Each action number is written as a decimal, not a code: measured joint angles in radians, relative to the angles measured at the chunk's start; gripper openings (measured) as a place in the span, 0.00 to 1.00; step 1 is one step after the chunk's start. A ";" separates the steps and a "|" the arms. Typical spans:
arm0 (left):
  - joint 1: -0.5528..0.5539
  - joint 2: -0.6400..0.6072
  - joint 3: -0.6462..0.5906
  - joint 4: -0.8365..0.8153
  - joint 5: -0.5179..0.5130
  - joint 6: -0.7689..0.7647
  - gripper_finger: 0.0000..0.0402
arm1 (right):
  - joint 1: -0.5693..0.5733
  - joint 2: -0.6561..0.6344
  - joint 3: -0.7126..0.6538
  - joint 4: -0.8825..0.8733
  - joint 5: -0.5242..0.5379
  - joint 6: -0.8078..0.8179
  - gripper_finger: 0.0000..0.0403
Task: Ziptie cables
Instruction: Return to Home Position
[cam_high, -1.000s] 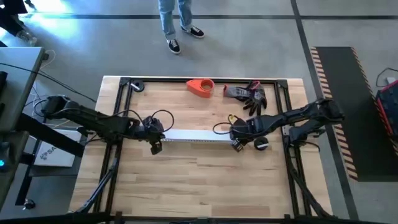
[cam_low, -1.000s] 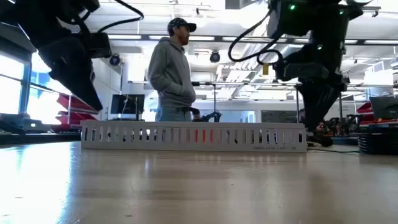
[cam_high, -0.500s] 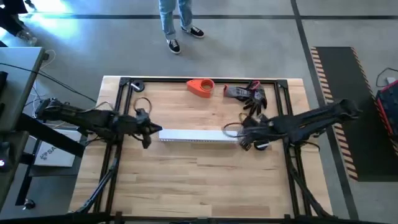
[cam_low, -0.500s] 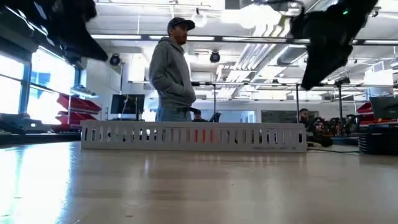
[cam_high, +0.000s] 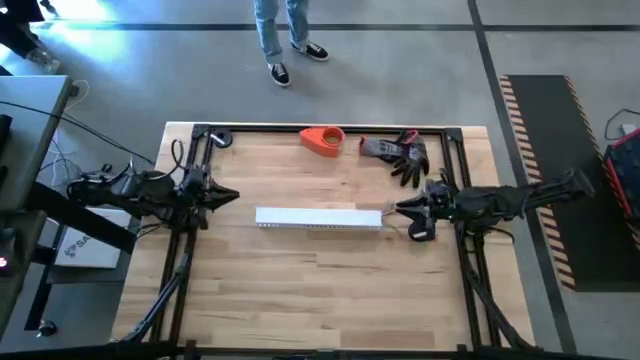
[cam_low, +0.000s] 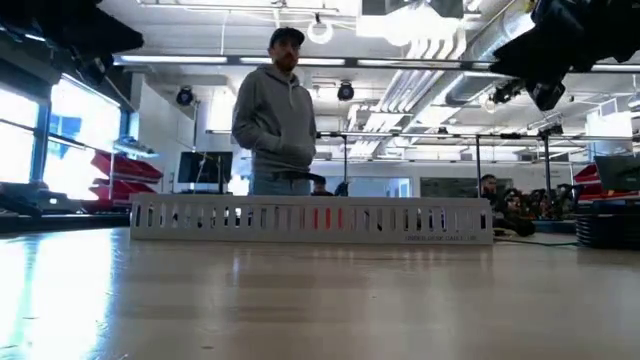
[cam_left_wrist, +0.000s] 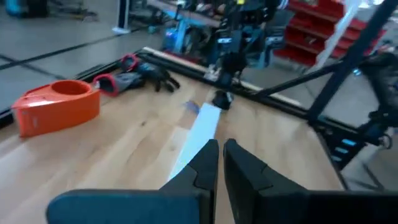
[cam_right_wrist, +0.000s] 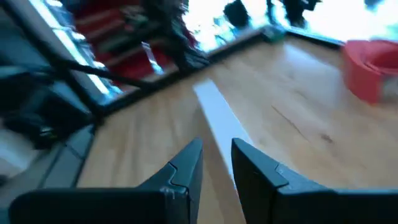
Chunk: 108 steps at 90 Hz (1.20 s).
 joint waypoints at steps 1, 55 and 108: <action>0.000 -0.009 -0.005 0.000 0.000 0.001 0.02 | 0.000 -0.006 -0.007 0.010 -0.006 -0.007 0.18; 0.000 -0.123 -0.089 0.029 0.018 0.001 0.02 | 0.001 -0.086 -0.079 -0.487 -0.228 0.416 0.18; 0.000 -0.123 -0.088 0.034 0.015 0.082 0.02 | 0.001 -0.085 -0.079 -0.521 -0.228 0.416 0.18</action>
